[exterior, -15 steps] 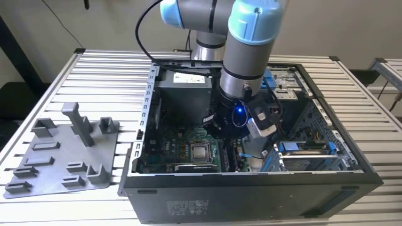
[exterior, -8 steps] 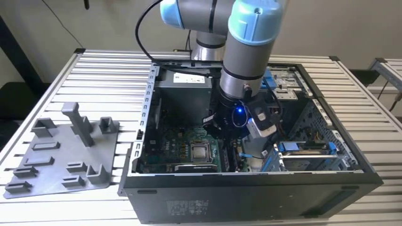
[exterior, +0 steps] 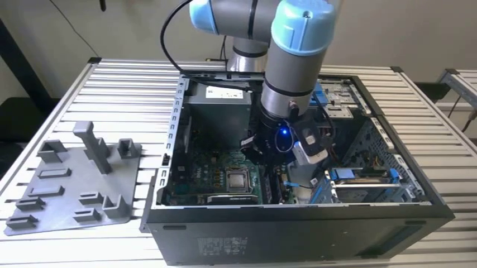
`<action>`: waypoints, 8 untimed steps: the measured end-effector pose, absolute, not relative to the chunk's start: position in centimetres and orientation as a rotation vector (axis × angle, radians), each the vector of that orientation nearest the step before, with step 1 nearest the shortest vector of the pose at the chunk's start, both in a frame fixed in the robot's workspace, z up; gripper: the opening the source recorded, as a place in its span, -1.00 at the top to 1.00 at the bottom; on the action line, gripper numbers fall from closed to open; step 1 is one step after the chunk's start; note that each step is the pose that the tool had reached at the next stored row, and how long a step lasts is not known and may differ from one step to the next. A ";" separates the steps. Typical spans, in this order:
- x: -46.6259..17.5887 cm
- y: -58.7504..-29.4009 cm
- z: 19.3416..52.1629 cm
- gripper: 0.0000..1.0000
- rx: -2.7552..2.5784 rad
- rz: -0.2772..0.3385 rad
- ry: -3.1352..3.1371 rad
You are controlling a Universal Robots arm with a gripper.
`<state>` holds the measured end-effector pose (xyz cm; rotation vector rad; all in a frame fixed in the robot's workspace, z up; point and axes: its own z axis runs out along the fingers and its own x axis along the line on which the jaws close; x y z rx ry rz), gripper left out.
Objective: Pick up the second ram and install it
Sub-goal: 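Insert the second ram into the second slot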
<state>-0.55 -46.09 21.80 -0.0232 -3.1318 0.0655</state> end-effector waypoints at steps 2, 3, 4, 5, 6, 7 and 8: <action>-0.6 -46.1 21.8 0.72 -0.027 0.063 -3.132; -0.5 -46.1 21.8 0.72 -0.035 0.062 -3.132; -0.5 -46.1 21.8 0.72 -0.043 0.063 -3.132; -0.5 -46.1 21.8 0.72 -0.048 0.063 -3.131; -0.5 -46.1 21.8 0.72 -0.052 0.063 -3.131; -0.5 -46.1 21.8 0.72 -0.055 0.063 -3.131; -0.5 -46.1 21.8 0.72 -0.055 0.063 -3.131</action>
